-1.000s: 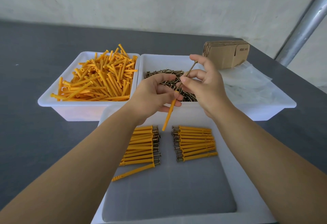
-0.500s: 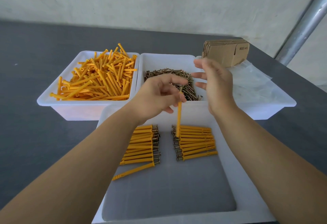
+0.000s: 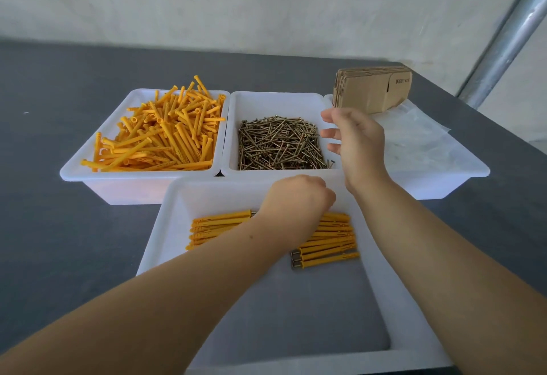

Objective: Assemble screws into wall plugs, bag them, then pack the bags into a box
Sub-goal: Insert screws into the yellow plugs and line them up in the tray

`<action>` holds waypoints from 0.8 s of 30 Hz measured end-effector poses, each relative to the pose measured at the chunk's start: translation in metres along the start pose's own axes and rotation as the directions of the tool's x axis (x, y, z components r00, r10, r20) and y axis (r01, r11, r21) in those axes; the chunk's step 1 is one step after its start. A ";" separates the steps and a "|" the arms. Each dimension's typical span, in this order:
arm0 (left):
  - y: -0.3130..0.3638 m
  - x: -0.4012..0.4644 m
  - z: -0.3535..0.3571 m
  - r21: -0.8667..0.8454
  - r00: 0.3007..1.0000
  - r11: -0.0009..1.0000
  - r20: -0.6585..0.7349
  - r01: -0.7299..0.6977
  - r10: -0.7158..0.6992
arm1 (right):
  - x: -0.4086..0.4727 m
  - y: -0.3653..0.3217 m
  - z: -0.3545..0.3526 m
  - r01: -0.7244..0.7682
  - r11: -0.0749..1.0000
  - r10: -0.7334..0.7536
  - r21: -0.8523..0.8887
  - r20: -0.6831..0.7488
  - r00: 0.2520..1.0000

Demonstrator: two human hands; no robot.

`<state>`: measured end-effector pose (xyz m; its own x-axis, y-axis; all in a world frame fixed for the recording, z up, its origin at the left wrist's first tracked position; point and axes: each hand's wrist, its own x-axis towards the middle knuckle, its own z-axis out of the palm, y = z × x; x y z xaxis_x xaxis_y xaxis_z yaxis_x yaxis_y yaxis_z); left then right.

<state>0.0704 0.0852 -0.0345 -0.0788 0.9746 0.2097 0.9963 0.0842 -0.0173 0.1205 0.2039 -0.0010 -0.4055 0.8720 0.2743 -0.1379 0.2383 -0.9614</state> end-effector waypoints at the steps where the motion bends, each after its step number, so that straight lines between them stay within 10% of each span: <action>1: 0.002 0.000 0.001 0.048 1.000 0.999 0.015 -0.007 0.006 | 0.000 0.001 0.001 0.005 1.000 -0.005 -0.010 0.002 1.000; 9: 0.005 0.001 0.002 0.100 0.997 0.994 0.075 -0.043 0.035 | 0.000 0.004 0.000 0.059 0.991 -0.054 -0.116 0.045 0.998; 13: -0.013 0.001 -0.013 -0.158 0.979 0.987 -0.200 0.018 -0.050 | 0.003 0.008 0.000 0.090 0.979 -0.084 -0.183 0.039 0.996; 18: -0.057 0.000 -0.025 -0.108 0.824 0.912 -0.397 0.395 -0.404 | 0.008 0.015 0.003 0.174 0.900 -0.119 -0.400 0.157 0.980; 24: -0.113 -0.018 -0.030 -0.100 0.513 0.508 0.038 0.856 -0.858 | 0.018 0.018 0.013 0.152 0.673 0.146 -0.724 0.331 0.932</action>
<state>-0.0401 0.0521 -0.0074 -0.8961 0.4355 0.0854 0.4417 0.8561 0.2683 0.0987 0.2182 -0.0126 -0.6974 0.7059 0.1235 0.4996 0.6025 -0.6224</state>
